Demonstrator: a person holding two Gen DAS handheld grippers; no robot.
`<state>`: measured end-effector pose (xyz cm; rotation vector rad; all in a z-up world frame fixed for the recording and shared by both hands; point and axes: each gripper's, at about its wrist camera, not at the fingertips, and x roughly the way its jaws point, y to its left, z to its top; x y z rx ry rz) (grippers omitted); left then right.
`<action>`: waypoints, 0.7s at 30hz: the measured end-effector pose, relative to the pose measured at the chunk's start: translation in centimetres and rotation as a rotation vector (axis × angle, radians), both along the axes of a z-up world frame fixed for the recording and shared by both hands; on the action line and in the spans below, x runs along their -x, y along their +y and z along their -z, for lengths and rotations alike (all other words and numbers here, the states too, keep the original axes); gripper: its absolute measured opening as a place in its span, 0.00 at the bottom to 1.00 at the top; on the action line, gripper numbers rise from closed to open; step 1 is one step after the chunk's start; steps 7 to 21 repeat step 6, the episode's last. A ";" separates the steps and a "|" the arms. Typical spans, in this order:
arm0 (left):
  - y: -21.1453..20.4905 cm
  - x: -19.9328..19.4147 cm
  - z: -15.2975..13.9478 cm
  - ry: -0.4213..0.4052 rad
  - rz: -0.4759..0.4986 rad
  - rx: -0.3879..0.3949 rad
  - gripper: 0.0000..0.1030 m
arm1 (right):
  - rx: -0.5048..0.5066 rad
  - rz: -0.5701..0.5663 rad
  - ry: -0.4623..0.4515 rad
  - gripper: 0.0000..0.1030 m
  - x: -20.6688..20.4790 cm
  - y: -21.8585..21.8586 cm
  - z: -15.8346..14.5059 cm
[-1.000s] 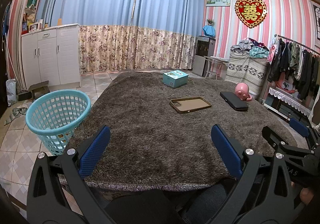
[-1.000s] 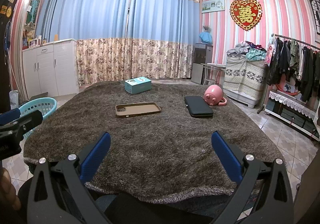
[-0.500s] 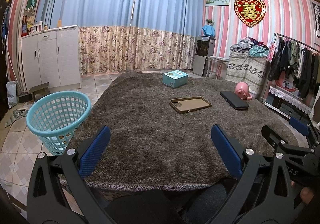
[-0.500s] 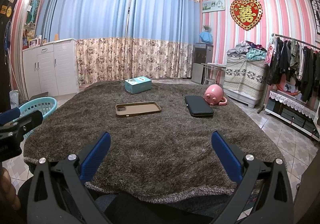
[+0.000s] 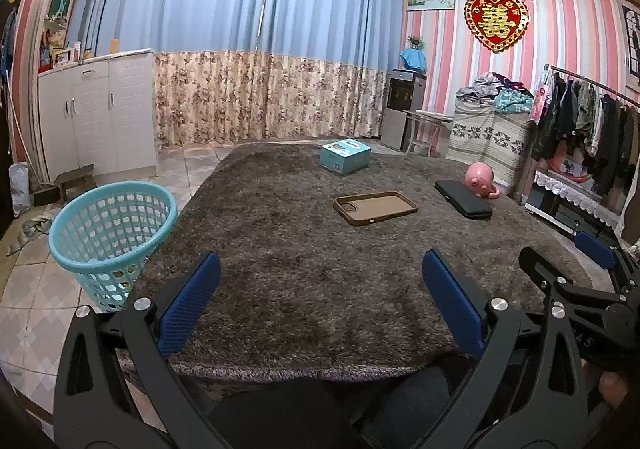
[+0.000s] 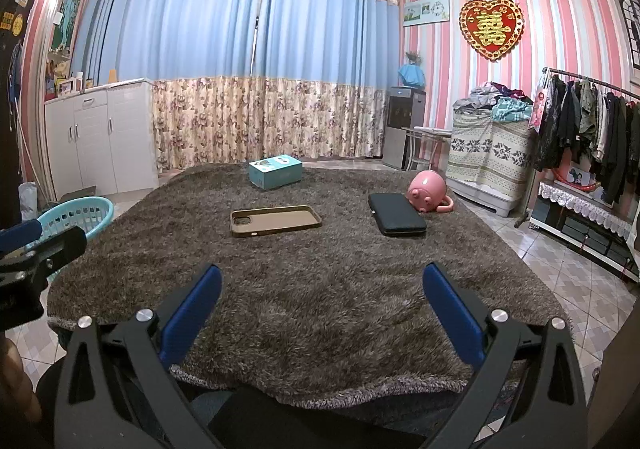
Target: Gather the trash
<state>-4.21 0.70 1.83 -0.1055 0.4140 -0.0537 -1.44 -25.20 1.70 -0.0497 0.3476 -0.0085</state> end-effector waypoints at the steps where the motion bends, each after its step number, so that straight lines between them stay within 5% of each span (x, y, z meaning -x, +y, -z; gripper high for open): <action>1: 0.1 -0.1 0.0 0.001 0.002 0.000 0.95 | 0.000 0.000 0.000 0.96 0.0 0.0 0.0; 21: -0.2 -0.1 0.0 0.003 0.003 0.000 0.95 | -0.001 -0.001 0.000 0.96 0.0 0.0 -0.1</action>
